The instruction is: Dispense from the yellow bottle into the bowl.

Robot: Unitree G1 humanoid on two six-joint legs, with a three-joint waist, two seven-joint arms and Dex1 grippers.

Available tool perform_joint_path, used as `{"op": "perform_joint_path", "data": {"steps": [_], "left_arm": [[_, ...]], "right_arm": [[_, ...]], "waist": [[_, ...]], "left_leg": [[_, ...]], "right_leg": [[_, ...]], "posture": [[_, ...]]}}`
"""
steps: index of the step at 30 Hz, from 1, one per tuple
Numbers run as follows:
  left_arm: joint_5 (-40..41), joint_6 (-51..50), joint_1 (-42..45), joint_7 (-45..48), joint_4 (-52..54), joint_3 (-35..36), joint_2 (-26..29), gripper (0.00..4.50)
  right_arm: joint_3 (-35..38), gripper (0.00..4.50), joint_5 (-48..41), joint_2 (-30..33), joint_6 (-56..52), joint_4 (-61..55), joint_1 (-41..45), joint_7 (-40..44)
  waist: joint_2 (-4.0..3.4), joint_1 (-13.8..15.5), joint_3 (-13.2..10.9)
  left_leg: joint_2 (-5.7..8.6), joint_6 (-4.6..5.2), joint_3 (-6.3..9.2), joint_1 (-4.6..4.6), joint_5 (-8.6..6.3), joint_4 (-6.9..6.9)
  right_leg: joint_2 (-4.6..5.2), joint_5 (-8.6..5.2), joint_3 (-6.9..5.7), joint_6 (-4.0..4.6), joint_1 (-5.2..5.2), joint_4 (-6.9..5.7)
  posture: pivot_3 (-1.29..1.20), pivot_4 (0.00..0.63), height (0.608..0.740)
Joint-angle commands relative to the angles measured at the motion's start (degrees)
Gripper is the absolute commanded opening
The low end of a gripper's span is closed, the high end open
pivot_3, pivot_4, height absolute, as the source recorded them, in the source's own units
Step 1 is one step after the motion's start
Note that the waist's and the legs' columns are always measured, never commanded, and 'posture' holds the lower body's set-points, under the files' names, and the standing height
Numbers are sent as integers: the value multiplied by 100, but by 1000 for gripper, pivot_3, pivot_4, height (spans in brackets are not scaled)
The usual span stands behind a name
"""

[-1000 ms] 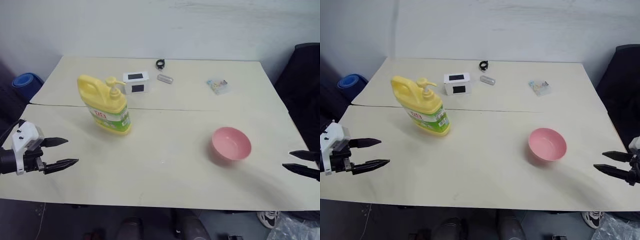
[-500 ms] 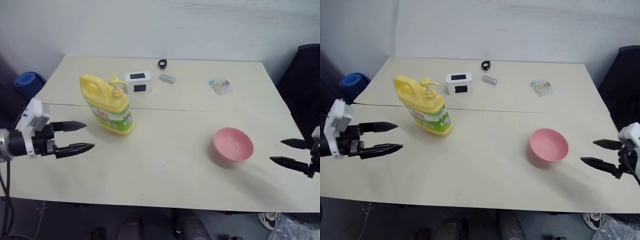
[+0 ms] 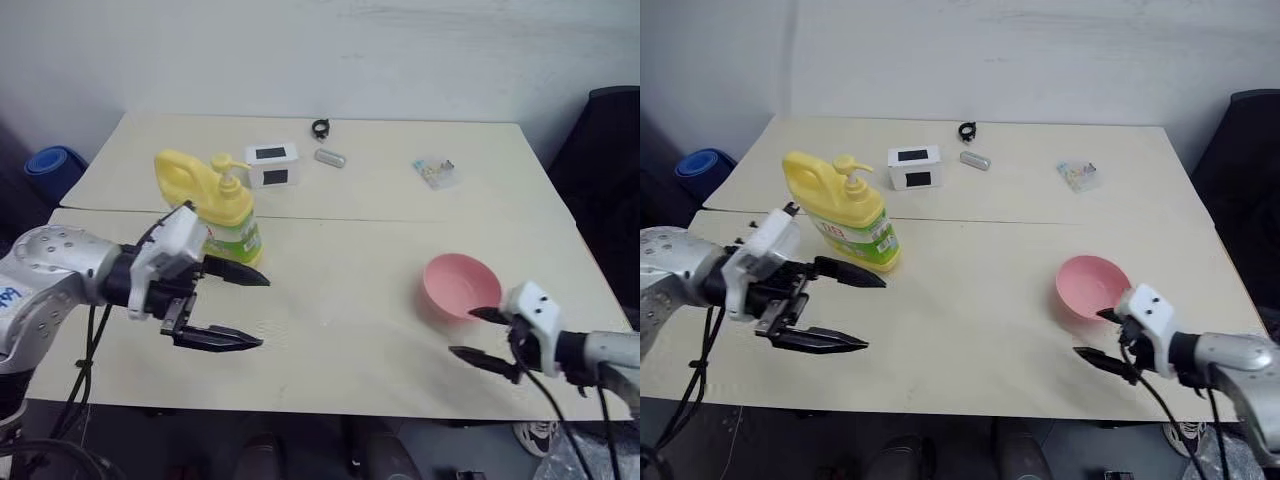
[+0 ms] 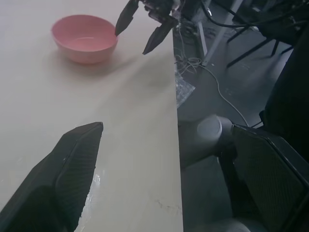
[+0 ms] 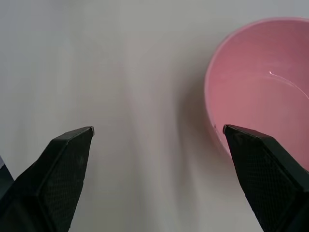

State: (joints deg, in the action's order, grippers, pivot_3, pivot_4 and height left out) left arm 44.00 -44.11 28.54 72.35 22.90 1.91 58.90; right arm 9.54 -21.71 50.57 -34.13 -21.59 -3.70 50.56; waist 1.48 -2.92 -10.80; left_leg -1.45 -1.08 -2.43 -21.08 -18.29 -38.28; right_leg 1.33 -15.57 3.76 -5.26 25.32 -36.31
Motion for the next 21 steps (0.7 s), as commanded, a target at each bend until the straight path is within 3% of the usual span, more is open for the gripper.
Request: {"op": "perform_joint_path", "data": {"steps": [1,5,6,8,13,20,21], "left_arm": [[-364,334,334,98,-160,-325,-160,4500],[-515,438,458,98,-197,-467,-308,4500],[-515,437,463,89,-186,-466,-333,4500],[-522,432,463,75,-177,-452,-360,4500],[-502,389,490,7,-210,-371,-426,4500],[-462,337,574,-104,-184,-328,-507,4500],[-468,342,572,-108,-183,-323,-500,4500]], "right_arm": [[-342,4471,389,-215,78,141,459,-452],[-581,4471,665,-362,185,478,749,-676],[-596,4298,691,-412,201,558,794,-720],[-602,3847,679,-464,238,639,830,-694],[-734,2191,802,-500,307,769,854,-732],[-775,2191,924,-693,405,939,991,-847],[-776,1816,931,-690,420,950,995,-838]], "waist": [[2,-6,1],[3,13,1],[3,20,1],[3,30,1],[3,38,1],[3,38,1],[3,42,1]], "left_leg": [[0,0,0,0,0,-2],[-1,0,2,-4,0,-2],[-2,0,2,-7,0,-2],[-3,0,2,-10,0,-2],[-3,1,2,-8,0,-5],[-3,1,1,-7,0,-9],[-3,1,1,-7,0,-9]], "right_leg": [[-2,0,0,0,0,-1],[-4,-2,2,2,5,-5],[-5,-2,1,3,6,-4],[-5,-2,1,3,8,-3],[-5,-2,3,2,8,-7],[-6,-2,5,2,8,-12],[-6,-2,5,2,8,-13]], "posture": [[0,150,740],[0,150,740],[0,150,740],[0,150,740],[0,150,740],[0,150,740],[0,150,740]]}}
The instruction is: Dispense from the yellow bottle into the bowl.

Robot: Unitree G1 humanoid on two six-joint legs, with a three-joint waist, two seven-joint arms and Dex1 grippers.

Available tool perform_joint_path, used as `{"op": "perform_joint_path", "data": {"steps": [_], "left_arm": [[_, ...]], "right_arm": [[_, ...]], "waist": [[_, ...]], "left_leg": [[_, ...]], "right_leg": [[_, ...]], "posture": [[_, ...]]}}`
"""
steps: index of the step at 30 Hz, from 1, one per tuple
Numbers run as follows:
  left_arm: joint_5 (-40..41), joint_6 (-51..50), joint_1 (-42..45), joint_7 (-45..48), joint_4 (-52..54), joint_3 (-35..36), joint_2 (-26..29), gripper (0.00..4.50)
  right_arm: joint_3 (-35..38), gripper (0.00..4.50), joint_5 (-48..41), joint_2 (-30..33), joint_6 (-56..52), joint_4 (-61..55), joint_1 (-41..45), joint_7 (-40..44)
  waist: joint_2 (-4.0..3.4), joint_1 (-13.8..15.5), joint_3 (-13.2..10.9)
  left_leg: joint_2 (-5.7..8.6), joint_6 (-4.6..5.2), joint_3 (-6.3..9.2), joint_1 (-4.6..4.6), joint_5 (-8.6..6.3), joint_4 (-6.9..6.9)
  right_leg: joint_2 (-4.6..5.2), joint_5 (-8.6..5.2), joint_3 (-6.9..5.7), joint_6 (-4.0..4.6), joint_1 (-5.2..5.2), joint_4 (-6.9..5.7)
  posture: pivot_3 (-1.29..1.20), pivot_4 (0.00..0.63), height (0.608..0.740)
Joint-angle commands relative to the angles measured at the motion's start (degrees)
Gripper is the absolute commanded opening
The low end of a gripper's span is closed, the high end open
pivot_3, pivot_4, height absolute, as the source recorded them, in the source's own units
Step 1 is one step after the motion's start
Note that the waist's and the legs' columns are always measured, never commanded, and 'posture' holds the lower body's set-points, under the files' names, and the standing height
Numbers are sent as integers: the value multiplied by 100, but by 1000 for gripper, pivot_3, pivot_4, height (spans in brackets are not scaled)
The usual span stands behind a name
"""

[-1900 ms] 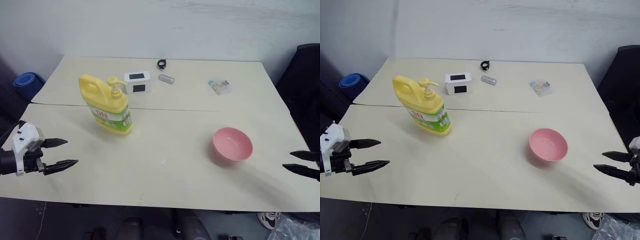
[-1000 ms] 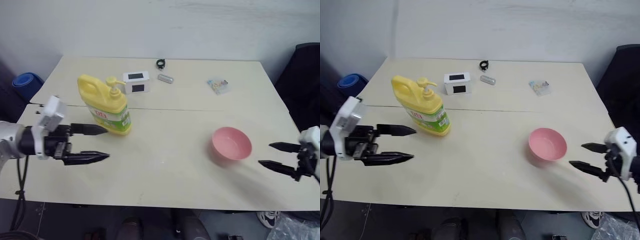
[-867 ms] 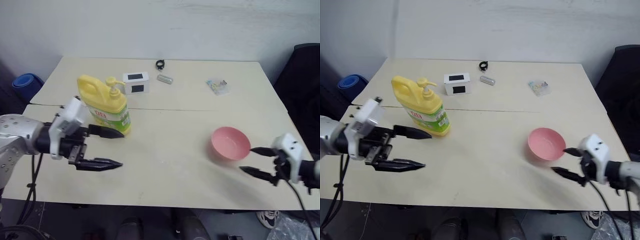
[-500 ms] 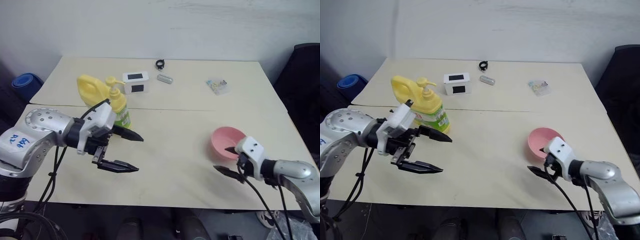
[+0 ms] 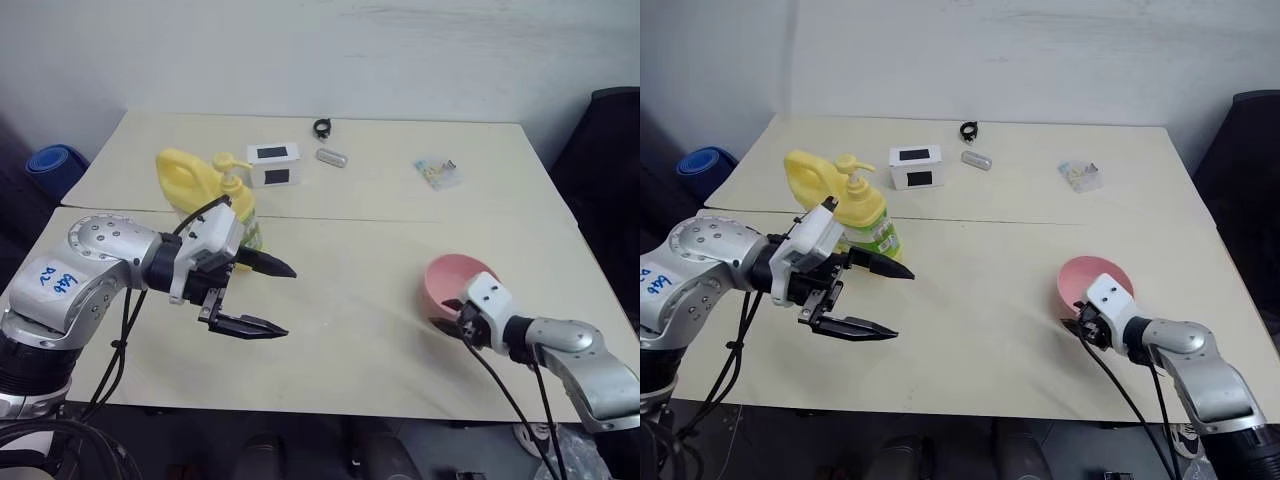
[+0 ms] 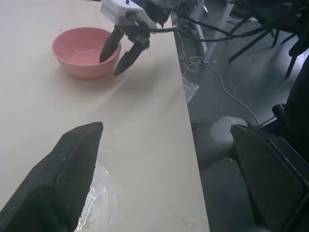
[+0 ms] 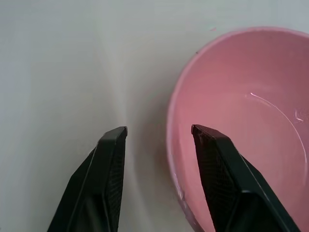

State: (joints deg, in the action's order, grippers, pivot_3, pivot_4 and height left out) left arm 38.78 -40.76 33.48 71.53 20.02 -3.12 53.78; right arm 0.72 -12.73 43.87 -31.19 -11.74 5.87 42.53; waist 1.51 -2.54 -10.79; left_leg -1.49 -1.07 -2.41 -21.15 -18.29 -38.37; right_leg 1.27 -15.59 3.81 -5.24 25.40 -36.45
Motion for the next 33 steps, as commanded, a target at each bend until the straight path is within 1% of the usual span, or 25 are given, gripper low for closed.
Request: {"op": "perform_joint_path", "data": {"steps": [1,5,6,12,17,19,21,23,26,29,33], "left_arm": [[49,12,76,-29,106,182,19,4500],[88,-11,117,-67,88,261,32,4500],[118,-43,132,-97,94,295,27,4500],[249,-218,125,-315,106,629,88,4500],[517,-479,233,-594,-151,1327,239,4500],[640,-636,445,-739,-387,1569,281,4500],[563,-621,808,-866,-1053,1899,427,4500],[417,-487,1137,-962,-1644,2008,490,4500],[255,-320,1551,-891,-2306,1950,538,3886],[-120,75,1820,-756,-2859,1737,580,2939],[-467,461,2088,-658,-3367,1505,479,1670]], "right_arm": [[103,1562,40,-15,136,-27,39,-27],[67,246,152,-24,231,141,107,-61],[54,41,175,-26,255,165,115,-64],[-115,41,285,91,348,119,354,154],[-389,41,61,458,215,-254,1208,1022],[-571,41,-62,470,76,-292,1731,1348],[-1059,41,-143,195,-75,-115,2955,1902],[-1471,41,-85,-112,-99,241,3887,2259],[-1936,0,85,-614,5,936,4868,2590],[-2338,0,350,-1178,371,1750,5716,2848],[-2700,0,809,-1834,1039,2968,6576,2981]], "waist": [[0,10,0],[0,14,0],[4,10,2],[7,4,4],[7,-63,2],[7,-66,2],[12,-110,-6],[10,-173,-13],[13,-189,-11],[13,-170,-11],[13,-188,-11]], "left_leg": [[0,0,0,-1,0,0],[0,0,0,-1,0,-2],[0,0,0,0,0,-2],[-3,0,0,0,0,-5],[-5,0,-1,0,0,-8],[-8,0,2,1,0,-8],[-10,0,4,1,0,-14],[-15,0,2,-3,0,-31],[-21,0,26,-1,0,-33],[-26,-2,30,-15,-1,-33],[-25,-4,21,-37,0,-48]], "right_leg": [[0,0,-1,0,0,0],[0,0,-1,0,0,1],[0,0,0,0,0,0],[-2,0,0,0,0,-2],[-4,0,1,1,4,-9],[-6,0,-3,1,5,-11],[-9,-1,-4,2,5,-15],[-14,4,-2,10,16,-34],[-16,-9,-26,30,15,-50],[-9,-12,-40,36,21,-59],[23,-11,-47,32,43,-84]], "posture": [[0,150,740],[0,150,740],[0,150,740],[0,150,740],[0,150,740],[0,150,740],[0,150,740],[0,150,740],[0,150,740],[0,150,740],[0,150,740]]}}
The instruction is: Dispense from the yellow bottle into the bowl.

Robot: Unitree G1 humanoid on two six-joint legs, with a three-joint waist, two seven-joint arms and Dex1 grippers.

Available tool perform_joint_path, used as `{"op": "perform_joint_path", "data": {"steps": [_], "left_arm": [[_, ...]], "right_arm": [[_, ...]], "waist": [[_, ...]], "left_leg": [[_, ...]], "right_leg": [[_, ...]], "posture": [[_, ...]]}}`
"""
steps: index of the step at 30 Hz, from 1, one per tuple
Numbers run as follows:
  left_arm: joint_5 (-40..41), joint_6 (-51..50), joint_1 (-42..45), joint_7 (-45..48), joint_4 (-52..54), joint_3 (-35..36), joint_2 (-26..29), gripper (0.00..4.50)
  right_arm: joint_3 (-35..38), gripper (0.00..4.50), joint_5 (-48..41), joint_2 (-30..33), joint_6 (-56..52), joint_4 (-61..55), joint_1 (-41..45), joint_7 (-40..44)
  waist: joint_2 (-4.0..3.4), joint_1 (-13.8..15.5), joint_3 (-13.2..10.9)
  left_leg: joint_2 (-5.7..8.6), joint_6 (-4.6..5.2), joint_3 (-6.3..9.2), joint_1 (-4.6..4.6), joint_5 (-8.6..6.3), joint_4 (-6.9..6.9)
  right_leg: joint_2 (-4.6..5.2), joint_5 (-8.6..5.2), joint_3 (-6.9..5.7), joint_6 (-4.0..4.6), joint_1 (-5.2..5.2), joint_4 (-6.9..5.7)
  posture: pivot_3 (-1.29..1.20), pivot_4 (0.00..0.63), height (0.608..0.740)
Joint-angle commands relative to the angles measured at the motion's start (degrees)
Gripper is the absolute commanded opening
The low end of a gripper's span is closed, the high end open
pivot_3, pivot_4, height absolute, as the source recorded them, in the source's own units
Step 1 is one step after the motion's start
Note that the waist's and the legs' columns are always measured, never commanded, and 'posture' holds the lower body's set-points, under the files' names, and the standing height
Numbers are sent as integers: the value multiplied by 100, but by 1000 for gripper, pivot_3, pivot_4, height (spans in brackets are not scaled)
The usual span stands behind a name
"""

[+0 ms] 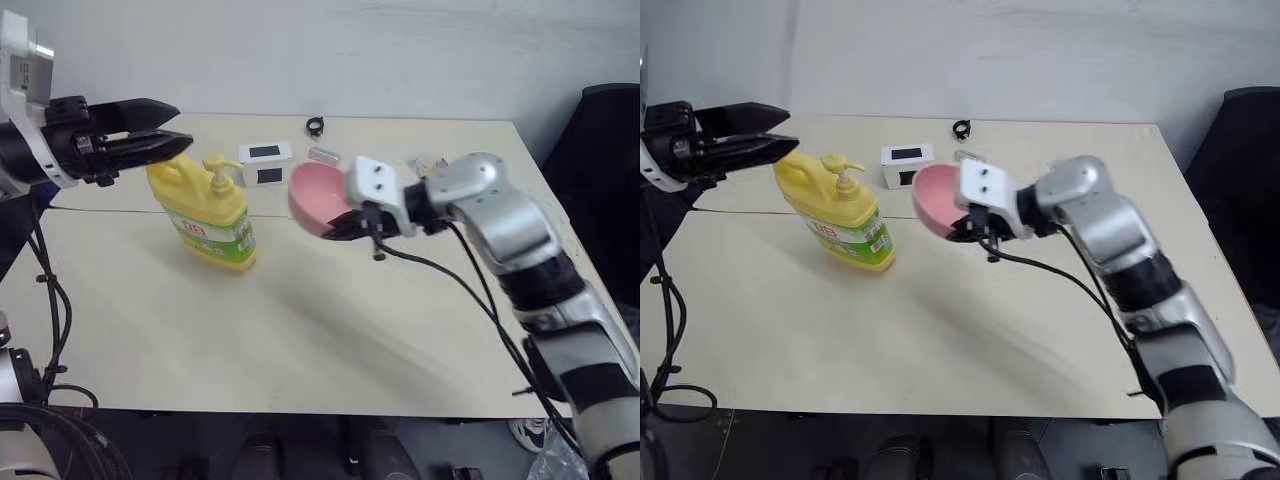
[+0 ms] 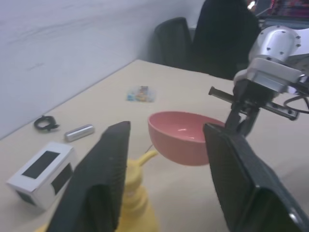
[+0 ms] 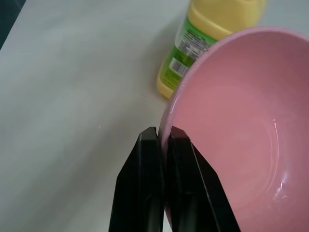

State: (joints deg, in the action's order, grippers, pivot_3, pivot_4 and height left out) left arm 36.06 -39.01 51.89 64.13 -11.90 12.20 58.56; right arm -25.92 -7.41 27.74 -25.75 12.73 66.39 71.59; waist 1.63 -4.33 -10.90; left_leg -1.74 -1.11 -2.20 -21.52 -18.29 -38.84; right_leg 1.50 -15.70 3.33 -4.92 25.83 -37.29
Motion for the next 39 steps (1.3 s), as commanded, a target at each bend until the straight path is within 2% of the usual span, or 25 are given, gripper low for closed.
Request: {"op": "perform_joint_path", "data": {"steps": [1,5,7,14,22,39], "left_arm": [[-248,347,286,115,-238,-72,-26,1338],[-350,445,302,194,-244,-161,-126,32],[-435,519,280,190,-229,-203,-172,32],[-681,693,301,87,-264,-245,-300,32],[-898,923,240,39,-341,-272,-399,32],[-1001,968,-122,-153,-7,-174,-442,32]], "right_arm": [[-90,0,375,-360,649,812,708,102],[-139,0,603,-709,1058,1589,1201,319],[-138,0,716,-824,1267,1867,1368,404],[-266,0,1030,-1088,1777,2236,1701,895],[-153,0,1282,-1466,2226,2893,2265,1010],[-80,0,1517,-1415,2642,3286,2386,1209]], "waist": [[0,-10,0],[5,-15,3],[5,-22,3],[5,-81,3],[5,-109,3],[5,-134,3]], "left_leg": [[0,0,-4,-7,0,-4],[1,-3,-7,-56,1,-26],[1,-29,-6,-78,16,-33],[-3,-18,-7,-76,9,-32],[-6,-22,-5,-72,8,-32],[-11,-23,-2,-73,8,-31]], "right_leg": [[4,0,-1,-1,8,-5],[19,4,-7,-7,54,-19],[28,5,-9,-9,77,-26],[29,5,-5,-9,81,-35],[31,3,-6,-5,85,-46],[38,3,-8,-4,85,-47]], "posture": [[0,150,740],[0,150,740],[0,150,740],[0,150,740],[0,150,740],[0,150,740]]}}
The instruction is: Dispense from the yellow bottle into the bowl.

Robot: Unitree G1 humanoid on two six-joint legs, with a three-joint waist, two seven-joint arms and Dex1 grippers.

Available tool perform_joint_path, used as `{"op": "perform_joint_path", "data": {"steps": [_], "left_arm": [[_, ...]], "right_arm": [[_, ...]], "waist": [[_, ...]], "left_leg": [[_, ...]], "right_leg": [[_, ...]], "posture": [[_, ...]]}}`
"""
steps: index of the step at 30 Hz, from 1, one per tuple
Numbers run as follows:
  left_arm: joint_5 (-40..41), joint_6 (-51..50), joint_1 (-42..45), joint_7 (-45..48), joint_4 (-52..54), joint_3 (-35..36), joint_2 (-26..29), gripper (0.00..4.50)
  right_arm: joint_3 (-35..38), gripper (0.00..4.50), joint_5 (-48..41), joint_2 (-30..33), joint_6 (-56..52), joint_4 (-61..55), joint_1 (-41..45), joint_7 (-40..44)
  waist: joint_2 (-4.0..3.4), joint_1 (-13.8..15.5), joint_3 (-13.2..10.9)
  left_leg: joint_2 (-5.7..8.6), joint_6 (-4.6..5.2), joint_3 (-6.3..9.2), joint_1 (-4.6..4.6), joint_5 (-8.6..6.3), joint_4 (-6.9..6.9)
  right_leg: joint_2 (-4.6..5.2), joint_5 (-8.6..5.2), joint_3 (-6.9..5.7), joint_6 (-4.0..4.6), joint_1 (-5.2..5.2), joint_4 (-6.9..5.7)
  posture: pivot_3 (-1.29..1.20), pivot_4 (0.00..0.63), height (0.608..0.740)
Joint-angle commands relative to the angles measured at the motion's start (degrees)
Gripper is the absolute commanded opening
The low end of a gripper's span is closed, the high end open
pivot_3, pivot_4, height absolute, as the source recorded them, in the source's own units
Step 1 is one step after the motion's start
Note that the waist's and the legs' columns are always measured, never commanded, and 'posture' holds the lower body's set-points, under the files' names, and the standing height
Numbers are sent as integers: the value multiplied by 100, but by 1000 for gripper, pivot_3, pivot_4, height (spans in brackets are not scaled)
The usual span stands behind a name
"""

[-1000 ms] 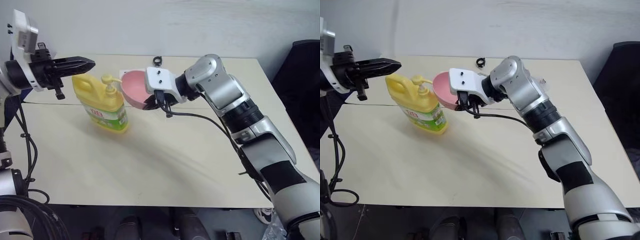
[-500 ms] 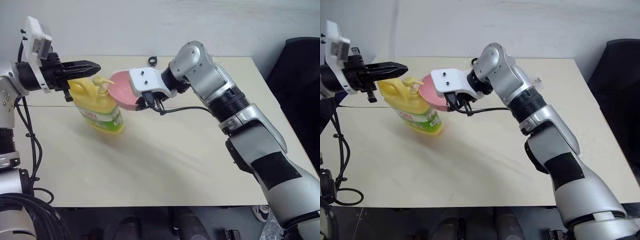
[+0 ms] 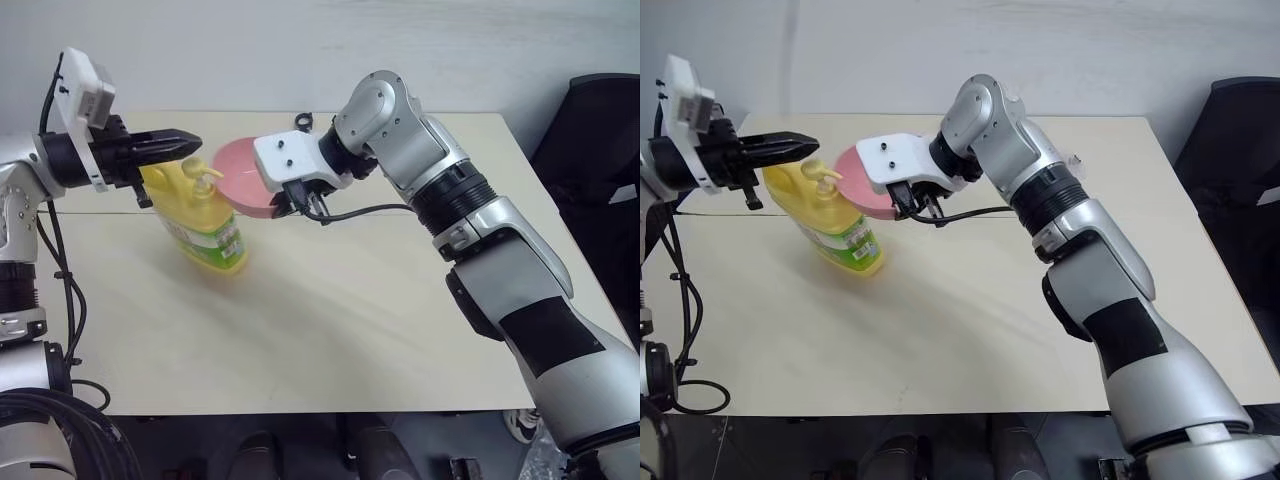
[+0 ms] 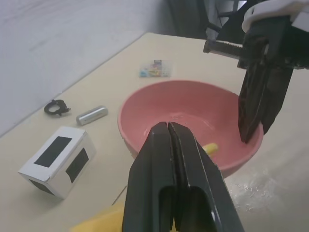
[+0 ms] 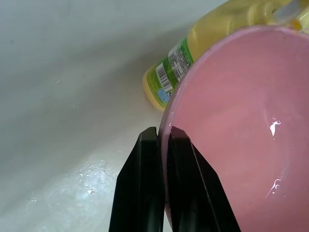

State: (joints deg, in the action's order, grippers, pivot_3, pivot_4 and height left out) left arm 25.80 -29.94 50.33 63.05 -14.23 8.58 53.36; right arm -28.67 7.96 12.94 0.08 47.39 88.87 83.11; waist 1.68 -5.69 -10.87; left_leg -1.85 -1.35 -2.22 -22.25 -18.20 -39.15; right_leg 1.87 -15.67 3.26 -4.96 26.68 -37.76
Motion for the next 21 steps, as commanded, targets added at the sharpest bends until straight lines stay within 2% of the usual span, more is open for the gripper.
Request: {"op": "perform_joint_path", "data": {"steps": [1,21], "left_arm": [[23,70,16,-49,234,189,76,32],[-801,1119,-447,167,130,-388,31,32]], "right_arm": [[194,0,-17,75,40,-224,113,72],[175,0,-35,200,-314,-753,-89,349]], "waist": [[0,3,0],[0,16,0]], "left_leg": [[0,0,0,0,0,0],[4,0,0,6,0,0]], "right_leg": [[0,0,0,0,0,0],[6,0,0,0,-3,-4]], "posture": [[0,150,740],[0,150,740]]}}
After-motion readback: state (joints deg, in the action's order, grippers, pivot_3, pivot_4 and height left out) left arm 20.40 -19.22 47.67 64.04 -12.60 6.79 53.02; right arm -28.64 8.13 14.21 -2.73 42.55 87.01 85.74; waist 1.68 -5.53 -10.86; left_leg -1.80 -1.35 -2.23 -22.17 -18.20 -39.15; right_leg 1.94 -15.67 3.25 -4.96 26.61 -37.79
